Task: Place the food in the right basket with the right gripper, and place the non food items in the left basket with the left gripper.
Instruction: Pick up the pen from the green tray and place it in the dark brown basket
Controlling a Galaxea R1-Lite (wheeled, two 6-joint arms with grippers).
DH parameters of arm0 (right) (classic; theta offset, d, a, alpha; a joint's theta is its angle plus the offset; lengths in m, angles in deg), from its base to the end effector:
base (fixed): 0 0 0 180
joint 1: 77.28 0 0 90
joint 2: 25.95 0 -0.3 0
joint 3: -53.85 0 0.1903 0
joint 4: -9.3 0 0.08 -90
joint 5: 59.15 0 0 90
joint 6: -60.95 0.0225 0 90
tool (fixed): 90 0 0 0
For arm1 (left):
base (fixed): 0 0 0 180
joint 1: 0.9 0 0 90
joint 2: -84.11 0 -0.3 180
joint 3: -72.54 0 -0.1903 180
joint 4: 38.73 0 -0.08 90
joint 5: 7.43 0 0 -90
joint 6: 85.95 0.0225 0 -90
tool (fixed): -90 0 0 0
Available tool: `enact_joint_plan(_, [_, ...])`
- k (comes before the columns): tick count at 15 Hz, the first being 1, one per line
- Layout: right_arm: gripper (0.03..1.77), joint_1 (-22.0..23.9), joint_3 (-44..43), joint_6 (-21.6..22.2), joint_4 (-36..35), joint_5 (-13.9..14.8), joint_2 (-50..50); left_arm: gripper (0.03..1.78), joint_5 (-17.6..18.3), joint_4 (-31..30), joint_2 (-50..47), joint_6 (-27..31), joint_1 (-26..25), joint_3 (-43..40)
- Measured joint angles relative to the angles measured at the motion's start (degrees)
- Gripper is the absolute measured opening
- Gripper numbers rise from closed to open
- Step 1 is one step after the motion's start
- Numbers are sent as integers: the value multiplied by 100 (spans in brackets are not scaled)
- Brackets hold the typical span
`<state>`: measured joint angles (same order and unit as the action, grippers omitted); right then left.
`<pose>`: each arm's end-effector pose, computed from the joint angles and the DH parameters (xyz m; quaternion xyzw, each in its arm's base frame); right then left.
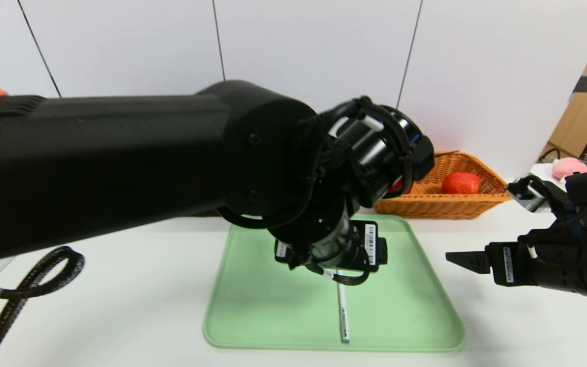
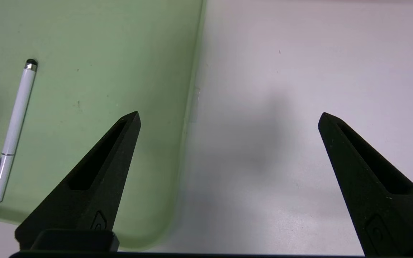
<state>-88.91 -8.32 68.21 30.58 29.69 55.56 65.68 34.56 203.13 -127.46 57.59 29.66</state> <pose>0.2086 0.0434 0.1670 0.0274 0.3516 0.0824 0.9321 0.2065 -0.3243 0.2381 -0.0288 0.4543 -0.1644 0.8751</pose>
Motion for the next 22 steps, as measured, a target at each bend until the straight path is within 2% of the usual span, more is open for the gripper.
enact_joint_plan(10, [171,22,276,-11,-15,-33,2,169,-141,-210,846,-55,93,6])
enact_joint_plan(22, [171,22,394,-11,-56,-32,-48,169,-105,-301,1243,-41,85,6])
